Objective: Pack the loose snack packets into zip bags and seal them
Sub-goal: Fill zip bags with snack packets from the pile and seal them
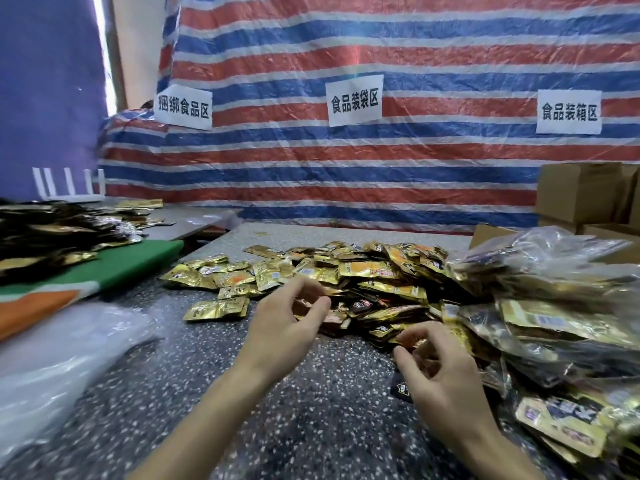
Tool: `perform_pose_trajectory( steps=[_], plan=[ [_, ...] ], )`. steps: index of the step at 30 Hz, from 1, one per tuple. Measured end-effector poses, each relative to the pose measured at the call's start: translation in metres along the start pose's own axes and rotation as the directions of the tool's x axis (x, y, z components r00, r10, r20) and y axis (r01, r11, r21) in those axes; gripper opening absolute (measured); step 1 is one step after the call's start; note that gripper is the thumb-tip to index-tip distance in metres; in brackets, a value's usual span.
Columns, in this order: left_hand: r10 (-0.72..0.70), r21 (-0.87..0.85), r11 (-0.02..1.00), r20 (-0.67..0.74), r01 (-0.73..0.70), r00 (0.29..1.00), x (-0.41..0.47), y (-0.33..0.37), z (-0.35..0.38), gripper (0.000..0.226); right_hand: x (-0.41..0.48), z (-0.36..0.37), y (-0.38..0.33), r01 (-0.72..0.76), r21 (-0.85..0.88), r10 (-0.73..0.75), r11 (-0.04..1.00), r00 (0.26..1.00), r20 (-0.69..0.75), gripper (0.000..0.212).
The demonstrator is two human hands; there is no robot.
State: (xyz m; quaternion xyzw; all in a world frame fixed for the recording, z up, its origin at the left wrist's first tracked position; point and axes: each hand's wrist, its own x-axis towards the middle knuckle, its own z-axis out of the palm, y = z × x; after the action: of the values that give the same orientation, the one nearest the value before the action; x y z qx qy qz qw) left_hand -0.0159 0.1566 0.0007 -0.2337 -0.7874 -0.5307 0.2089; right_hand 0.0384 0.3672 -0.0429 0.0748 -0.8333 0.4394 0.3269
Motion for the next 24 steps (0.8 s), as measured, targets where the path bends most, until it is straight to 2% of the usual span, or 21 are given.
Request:
perform_pose_trajectory(
  steps=[2,4,6,8,10,11,12,14,17,22,24],
  plan=[
    [0.010,0.196,0.981,-0.053,0.001,0.999,0.003,-0.015,-0.028,0.006,-0.001,-0.001,0.001,-0.008,0.009,0.007,1.000,1.000,0.016,0.029],
    [-0.011,0.452,0.889,-0.126,0.068,0.992,0.005,-0.033,-0.063,0.013,-0.002,-0.002,0.001,-0.024,0.027,0.023,0.999,0.999,0.032,0.031],
    [-0.082,0.689,0.697,-0.195,0.196,0.977,0.002,-0.053,-0.099,0.023,-0.003,-0.002,0.000,-0.038,0.049,0.035,0.998,0.998,0.048,0.033],
    [-0.238,0.837,0.417,-0.275,0.354,0.932,-0.005,-0.074,-0.129,0.029,-0.003,-0.001,0.001,-0.045,0.049,0.042,0.998,0.998,0.048,0.030],
    [-0.432,0.873,0.160,-0.358,0.461,0.828,-0.016,-0.092,-0.150,0.031,-0.004,0.000,0.003,-0.055,0.048,0.053,0.997,0.997,0.060,0.024],
    [-0.496,0.863,0.100,-0.389,0.496,0.777,-0.021,-0.100,-0.157,0.027,-0.004,0.000,0.003,-0.061,0.047,0.058,0.997,0.996,0.065,0.022],
    [-0.522,0.848,0.081,-0.412,0.524,0.747,-0.026,-0.109,-0.163,0.021,-0.003,0.000,0.003,-0.065,0.043,0.062,0.997,0.996,0.068,0.021],
    [-0.471,0.820,0.110,-0.454,0.561,0.756,-0.032,-0.127,-0.174,0.014,-0.003,0.001,0.003,-0.071,0.042,0.067,0.997,0.995,0.073,0.020],
    [-0.345,0.789,0.184,-0.506,0.586,0.790,-0.029,-0.144,-0.184,0.024,-0.003,0.000,0.004,-0.083,0.053,0.079,0.995,0.994,0.076,0.020],
    [-0.393,0.785,0.211,-0.477,0.582,0.786,-0.015,-0.178,-0.202,0.023,-0.002,-0.001,0.004,-0.104,0.063,0.098,0.993,0.991,0.085,0.019],
    [-0.374,0.776,0.262,-0.466,0.573,0.802,-0.008,-0.172,-0.198,0.024,-0.002,-0.002,0.005,-0.117,0.063,0.111,0.991,0.990,0.088,0.018]
  ],
)
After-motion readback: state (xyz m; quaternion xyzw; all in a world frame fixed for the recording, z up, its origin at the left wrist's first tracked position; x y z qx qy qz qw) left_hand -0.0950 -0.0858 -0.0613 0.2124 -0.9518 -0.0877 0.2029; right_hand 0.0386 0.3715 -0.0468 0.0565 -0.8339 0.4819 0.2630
